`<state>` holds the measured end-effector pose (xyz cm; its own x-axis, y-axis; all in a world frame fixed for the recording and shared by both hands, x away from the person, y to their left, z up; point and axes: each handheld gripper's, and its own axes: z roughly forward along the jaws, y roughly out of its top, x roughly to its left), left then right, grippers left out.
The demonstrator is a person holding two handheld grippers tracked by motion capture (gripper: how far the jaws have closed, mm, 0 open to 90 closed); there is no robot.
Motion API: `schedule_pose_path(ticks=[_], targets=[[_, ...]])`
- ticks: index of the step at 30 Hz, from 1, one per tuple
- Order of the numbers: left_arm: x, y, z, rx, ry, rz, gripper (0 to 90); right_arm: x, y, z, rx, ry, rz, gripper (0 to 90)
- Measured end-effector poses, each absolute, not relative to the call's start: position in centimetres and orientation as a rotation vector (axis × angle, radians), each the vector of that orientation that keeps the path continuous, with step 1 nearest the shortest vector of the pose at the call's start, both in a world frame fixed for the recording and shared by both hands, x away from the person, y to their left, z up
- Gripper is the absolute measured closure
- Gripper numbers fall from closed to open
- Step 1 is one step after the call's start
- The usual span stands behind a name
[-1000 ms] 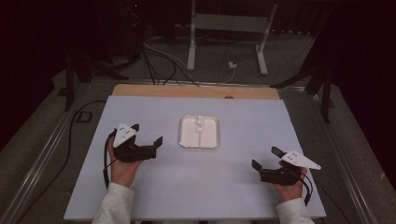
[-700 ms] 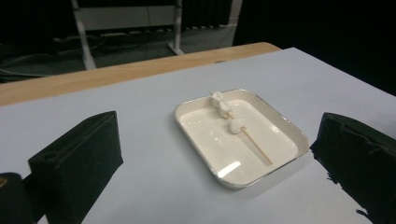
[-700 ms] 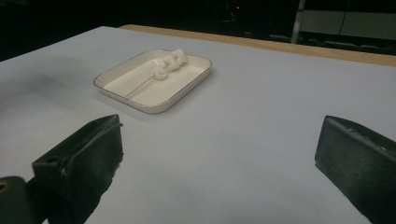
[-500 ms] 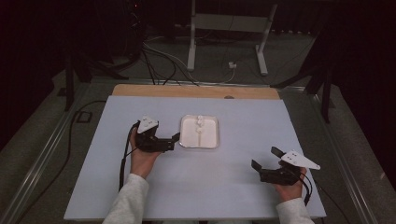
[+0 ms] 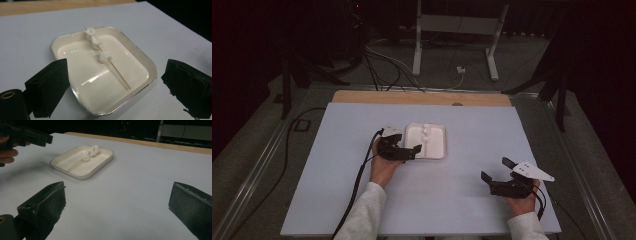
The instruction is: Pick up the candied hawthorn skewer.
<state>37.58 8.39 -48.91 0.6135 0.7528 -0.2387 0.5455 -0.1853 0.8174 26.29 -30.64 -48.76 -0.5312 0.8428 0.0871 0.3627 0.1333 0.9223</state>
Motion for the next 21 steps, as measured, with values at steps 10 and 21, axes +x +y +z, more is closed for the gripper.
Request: schedule_pose_path(ticks=[10,21], targets=[[39.0,4.7,-51.1,1.993,1.042,0.229,24.3,26.3,-30.6,-48.8,1.155,1.960,1.387,0.7],[39.3,3.0,-51.9,2.141,1.070,0.363,62.0,26.4,-30.7,-48.9,1.169,1.956,1.403,0.7]])
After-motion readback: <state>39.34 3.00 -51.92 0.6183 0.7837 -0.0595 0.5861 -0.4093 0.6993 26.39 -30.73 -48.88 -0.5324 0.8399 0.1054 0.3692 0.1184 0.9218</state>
